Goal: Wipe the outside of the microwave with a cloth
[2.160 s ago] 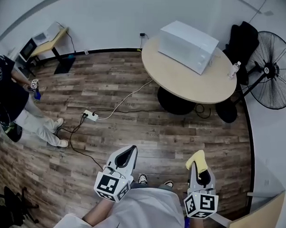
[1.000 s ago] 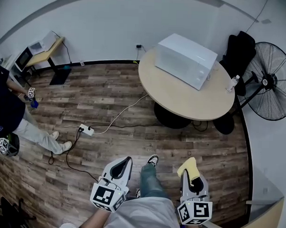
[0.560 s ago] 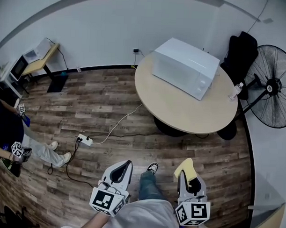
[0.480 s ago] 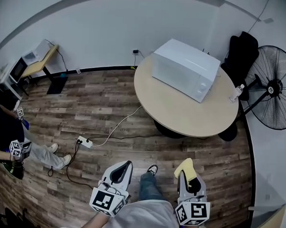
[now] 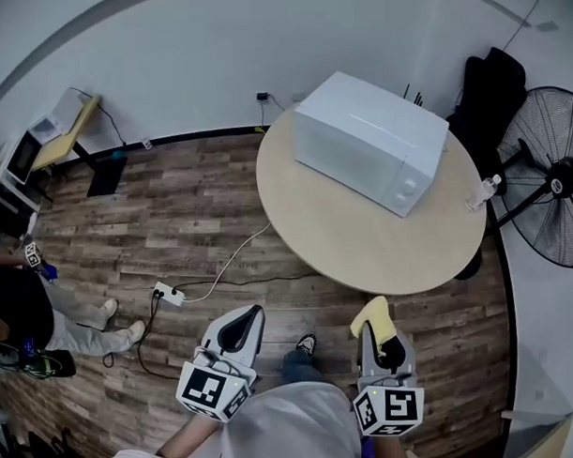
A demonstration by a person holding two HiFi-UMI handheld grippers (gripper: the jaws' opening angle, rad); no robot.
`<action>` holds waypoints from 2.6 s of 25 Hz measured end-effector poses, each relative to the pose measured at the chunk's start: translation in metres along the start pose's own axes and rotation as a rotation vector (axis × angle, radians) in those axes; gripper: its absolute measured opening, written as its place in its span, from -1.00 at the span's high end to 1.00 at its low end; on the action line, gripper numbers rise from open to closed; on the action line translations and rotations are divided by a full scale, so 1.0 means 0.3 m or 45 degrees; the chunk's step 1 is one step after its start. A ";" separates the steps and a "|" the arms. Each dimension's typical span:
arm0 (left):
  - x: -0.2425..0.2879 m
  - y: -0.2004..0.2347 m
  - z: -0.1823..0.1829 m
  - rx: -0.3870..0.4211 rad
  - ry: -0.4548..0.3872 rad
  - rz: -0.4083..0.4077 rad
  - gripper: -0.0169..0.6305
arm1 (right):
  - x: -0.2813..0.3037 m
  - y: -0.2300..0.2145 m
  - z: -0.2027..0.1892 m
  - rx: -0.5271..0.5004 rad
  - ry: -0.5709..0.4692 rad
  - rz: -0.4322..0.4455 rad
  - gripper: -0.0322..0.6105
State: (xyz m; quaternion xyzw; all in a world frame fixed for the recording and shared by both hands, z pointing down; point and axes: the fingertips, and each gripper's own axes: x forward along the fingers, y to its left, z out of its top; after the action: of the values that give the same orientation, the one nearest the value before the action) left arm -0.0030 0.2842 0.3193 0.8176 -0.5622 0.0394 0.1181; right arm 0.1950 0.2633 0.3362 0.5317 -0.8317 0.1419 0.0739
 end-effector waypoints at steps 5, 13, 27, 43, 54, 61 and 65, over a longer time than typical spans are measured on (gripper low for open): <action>0.160 0.058 0.048 0.013 0.001 -0.006 0.95 | 0.144 -0.089 0.057 0.010 -0.024 -0.040 0.50; 0.311 0.039 0.054 0.019 0.046 -0.083 0.95 | 0.266 -0.158 0.077 0.084 -0.039 -0.057 0.50; 0.552 0.158 0.064 0.070 0.077 -0.198 0.95 | 0.523 -0.355 0.094 -0.092 -0.119 -0.327 0.49; 0.852 0.517 0.230 0.161 0.031 -0.482 0.96 | 0.904 -0.724 0.125 -0.202 -0.028 -0.908 0.50; 0.861 0.610 0.279 0.016 -0.009 -0.449 0.96 | 0.987 -0.921 0.089 -0.185 0.059 -1.127 0.50; 0.871 0.617 0.288 -0.026 -0.032 -0.426 0.95 | 1.024 -0.887 0.100 -0.146 0.031 -1.109 0.50; 0.885 0.623 0.286 -0.022 -0.027 -0.428 0.95 | 1.060 -0.853 0.111 -0.154 0.016 -1.104 0.50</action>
State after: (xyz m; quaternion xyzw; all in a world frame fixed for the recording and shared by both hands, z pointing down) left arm -0.0857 -0.0415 0.3163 0.8995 -0.4189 0.0057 0.1242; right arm 0.2930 -0.1226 0.4321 0.8256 -0.5379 0.0520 0.1625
